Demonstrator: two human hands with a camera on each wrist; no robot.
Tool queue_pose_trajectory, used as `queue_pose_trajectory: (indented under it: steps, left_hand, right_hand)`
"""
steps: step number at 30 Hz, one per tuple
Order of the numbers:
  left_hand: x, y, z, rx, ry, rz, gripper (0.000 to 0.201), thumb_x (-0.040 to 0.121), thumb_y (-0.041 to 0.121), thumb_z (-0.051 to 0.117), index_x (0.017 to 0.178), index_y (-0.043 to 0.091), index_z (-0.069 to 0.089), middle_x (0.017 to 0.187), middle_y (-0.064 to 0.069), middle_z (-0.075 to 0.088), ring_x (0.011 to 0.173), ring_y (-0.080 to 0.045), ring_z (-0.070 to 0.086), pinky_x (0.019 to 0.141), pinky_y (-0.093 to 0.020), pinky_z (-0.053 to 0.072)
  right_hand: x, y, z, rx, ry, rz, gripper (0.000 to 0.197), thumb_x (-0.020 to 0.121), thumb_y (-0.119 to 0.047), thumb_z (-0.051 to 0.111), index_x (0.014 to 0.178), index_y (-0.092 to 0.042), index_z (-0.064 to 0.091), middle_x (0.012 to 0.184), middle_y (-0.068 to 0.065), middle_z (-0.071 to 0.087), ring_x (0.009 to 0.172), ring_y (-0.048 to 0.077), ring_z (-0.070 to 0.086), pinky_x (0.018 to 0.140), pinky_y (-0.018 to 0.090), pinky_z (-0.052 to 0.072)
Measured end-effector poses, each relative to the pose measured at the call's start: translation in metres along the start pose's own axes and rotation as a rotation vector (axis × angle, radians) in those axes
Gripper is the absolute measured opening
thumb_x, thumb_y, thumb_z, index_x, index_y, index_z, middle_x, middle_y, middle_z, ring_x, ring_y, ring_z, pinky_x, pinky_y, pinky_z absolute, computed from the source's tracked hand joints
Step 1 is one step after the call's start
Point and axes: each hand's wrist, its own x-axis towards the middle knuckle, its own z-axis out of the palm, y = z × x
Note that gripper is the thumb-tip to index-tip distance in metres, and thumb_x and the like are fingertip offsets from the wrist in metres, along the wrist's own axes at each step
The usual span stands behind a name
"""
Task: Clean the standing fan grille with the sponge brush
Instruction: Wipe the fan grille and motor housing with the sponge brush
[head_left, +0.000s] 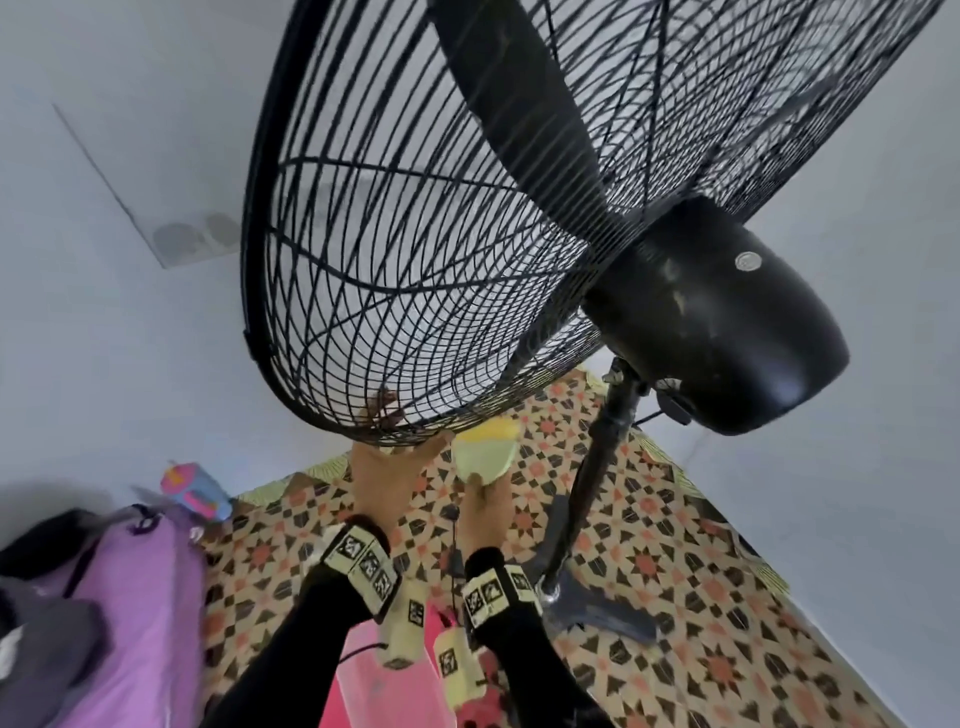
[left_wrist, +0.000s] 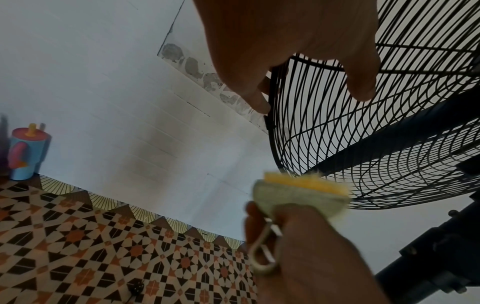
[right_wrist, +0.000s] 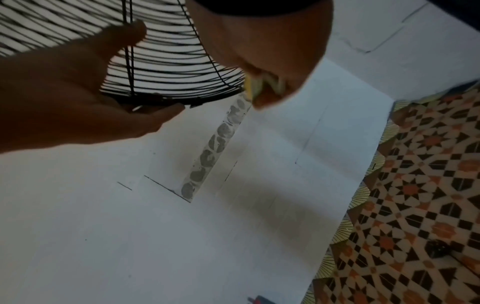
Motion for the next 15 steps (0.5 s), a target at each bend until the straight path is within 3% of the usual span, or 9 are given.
queue_pose_trajectory:
  steps: [2, 4, 7, 11, 13, 15]
  left_hand:
    - [-0.003, 0.002, 0.001, -0.023, -0.015, 0.017, 0.055, 0.068, 0.011, 0.097, 0.11, 0.029, 0.068, 0.107, 0.017, 0.075, 0.098, 0.005, 0.07, 0.091, -0.028, 0.058]
    - [-0.001, 0.0, 0.002, -0.039, -0.035, 0.034, 0.054, 0.069, 0.003, 0.094, 0.106, 0.031, 0.066, 0.102, 0.02, 0.075, 0.097, 0.008, 0.069, 0.094, -0.032, 0.058]
    - [0.001, -0.003, 0.003, -0.01, -0.035, 0.063, 0.052, 0.071, 0.004, 0.093, 0.103, 0.034, 0.064, 0.099, 0.024, 0.075, 0.098, 0.006, 0.069, 0.096, -0.034, 0.058]
    - [0.001, -0.006, 0.003, 0.006, -0.024, 0.099, 0.05, 0.069, 0.014, 0.097, 0.104, 0.029, 0.064, 0.11, 0.005, 0.073, 0.105, -0.013, 0.07, 0.095, -0.033, 0.057]
    - [0.001, -0.004, 0.005, 0.008, -0.041, 0.113, 0.049, 0.07, 0.01, 0.095, 0.107, 0.022, 0.066, 0.111, -0.001, 0.075, 0.105, -0.017, 0.072, 0.091, -0.025, 0.058]
    - [0.002, -0.003, 0.004, 0.0, -0.049, 0.124, 0.047, 0.07, 0.008, 0.094, 0.107, 0.021, 0.067, 0.11, 0.0, 0.077, 0.104, -0.014, 0.073, 0.091, -0.024, 0.059]
  right_hand:
    - [0.016, 0.011, 0.015, -0.058, -0.113, 0.126, 0.027, 0.101, -0.007, 0.056, 0.124, 0.007, 0.059, 0.102, 0.013, 0.073, 0.077, 0.017, 0.073, 0.062, 0.017, 0.056]
    - [0.028, 0.012, 0.022, 0.019, -0.142, 0.296, 0.026, 0.096, -0.002, 0.061, 0.12, 0.004, 0.063, 0.099, 0.015, 0.075, 0.077, 0.022, 0.076, 0.063, 0.03, 0.061]
    - [0.037, 0.007, 0.025, 0.174, -0.175, 0.458, 0.033, 0.094, 0.005, 0.057, 0.126, -0.003, 0.06, 0.108, 0.02, 0.073, 0.08, 0.027, 0.076, 0.065, 0.032, 0.06]
    - [0.038, -0.007, 0.024, 0.424, -0.11, 0.48, 0.029, 0.093, 0.006, 0.058, 0.121, 0.0, 0.061, 0.09, 0.019, 0.076, 0.068, 0.027, 0.071, 0.05, 0.028, 0.047]
    - [0.028, -0.004, 0.02, 0.574, -0.074, 0.461, 0.028, 0.094, 0.005, 0.059, 0.121, -0.003, 0.062, 0.089, 0.017, 0.077, 0.07, 0.026, 0.07, 0.054, 0.029, 0.042]
    - [0.013, 0.005, 0.019, 0.616, -0.081, 0.424, 0.026, 0.099, -0.005, 0.058, 0.124, -0.012, 0.062, 0.101, 0.01, 0.078, 0.089, 0.025, 0.074, 0.065, 0.032, 0.047]
